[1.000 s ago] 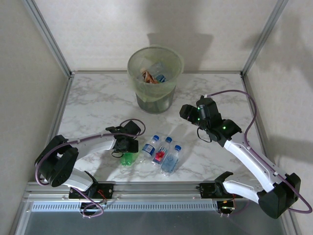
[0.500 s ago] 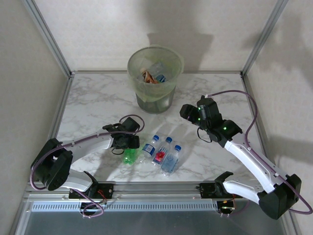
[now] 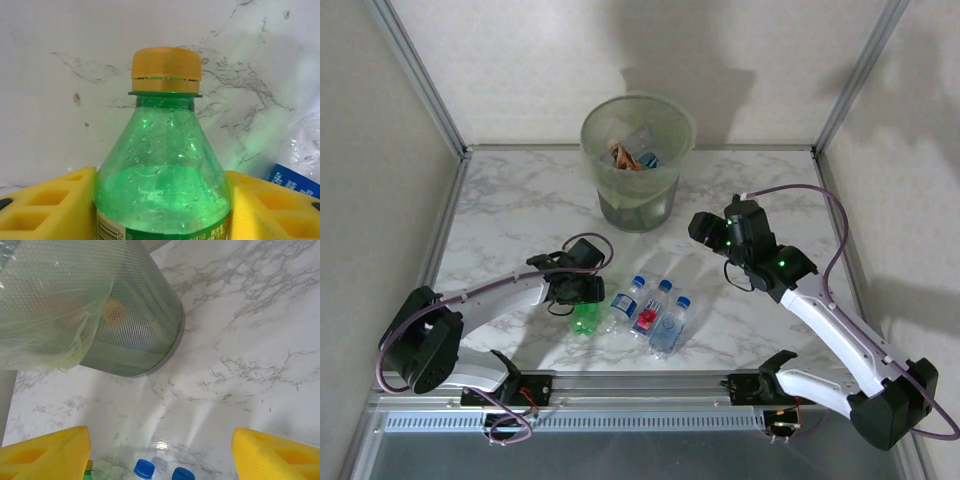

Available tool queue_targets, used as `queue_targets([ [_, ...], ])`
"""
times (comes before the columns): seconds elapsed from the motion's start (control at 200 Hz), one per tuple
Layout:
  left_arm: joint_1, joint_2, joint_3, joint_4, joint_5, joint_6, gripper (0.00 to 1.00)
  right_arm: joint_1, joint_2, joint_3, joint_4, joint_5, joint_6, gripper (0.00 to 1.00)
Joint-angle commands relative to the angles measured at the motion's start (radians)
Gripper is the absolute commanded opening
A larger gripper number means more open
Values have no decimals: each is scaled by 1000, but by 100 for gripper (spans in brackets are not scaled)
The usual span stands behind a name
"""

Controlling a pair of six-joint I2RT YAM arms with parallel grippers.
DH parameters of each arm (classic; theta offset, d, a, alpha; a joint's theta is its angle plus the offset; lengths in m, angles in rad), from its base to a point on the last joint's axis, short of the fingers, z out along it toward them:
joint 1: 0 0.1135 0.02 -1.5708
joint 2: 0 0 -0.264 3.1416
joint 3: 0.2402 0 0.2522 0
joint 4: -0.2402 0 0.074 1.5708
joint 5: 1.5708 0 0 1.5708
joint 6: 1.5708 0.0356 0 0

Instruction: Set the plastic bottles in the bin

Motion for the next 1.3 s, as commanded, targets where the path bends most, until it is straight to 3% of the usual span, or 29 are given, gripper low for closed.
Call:
queue_targets([
  [0.0,10,-55,89,-48,21,-10,54,7,-26,11,-11,23,2,75],
  [0.24,-35,-139,324,-30,135,5,55,6,-34,55,-19,33,-5,75],
  [0.536,-74,-99,691,-75,67,48,54,6,-74,82,-40,73,-10,75],
  [0.931,-13,150,967,145,-55,98,57,6,-97,13,-18,51,24,73],
  [1.292,68,486,1344,92,21,165,56,6,-122,-15,-17,30,45,73],
])
